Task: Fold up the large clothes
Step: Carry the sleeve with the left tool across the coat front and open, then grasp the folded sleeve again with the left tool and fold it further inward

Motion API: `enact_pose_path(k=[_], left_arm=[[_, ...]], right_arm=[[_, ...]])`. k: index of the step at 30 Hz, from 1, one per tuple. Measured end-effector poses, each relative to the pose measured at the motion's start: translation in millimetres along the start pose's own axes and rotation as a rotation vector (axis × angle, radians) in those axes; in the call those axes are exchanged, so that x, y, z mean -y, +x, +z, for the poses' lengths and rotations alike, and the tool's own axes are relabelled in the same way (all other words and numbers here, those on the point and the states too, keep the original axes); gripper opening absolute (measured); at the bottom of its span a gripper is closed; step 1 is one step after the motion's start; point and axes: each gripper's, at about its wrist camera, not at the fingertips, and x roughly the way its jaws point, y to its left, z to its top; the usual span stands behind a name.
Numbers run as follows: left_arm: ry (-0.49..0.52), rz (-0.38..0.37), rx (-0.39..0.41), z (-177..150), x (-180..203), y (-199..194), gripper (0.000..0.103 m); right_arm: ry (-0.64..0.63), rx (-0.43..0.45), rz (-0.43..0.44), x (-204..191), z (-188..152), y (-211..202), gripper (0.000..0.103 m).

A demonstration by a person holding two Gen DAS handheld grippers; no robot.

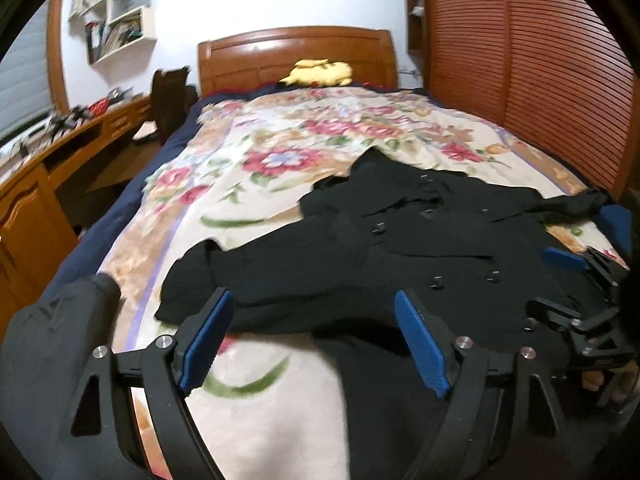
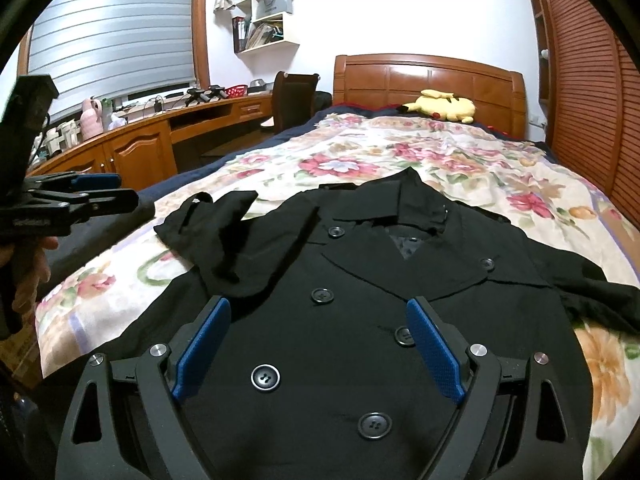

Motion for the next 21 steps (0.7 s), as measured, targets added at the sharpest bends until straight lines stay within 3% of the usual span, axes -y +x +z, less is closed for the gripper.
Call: enact_pose_path(k=[21], left_arm=[[-0.110,0.158,-0.150,-16.8,-100.9,115.0,0.083]], right_arm=[[-0.036,-0.070,-0.004,-0.2,-3.6,20.5,0.090]])
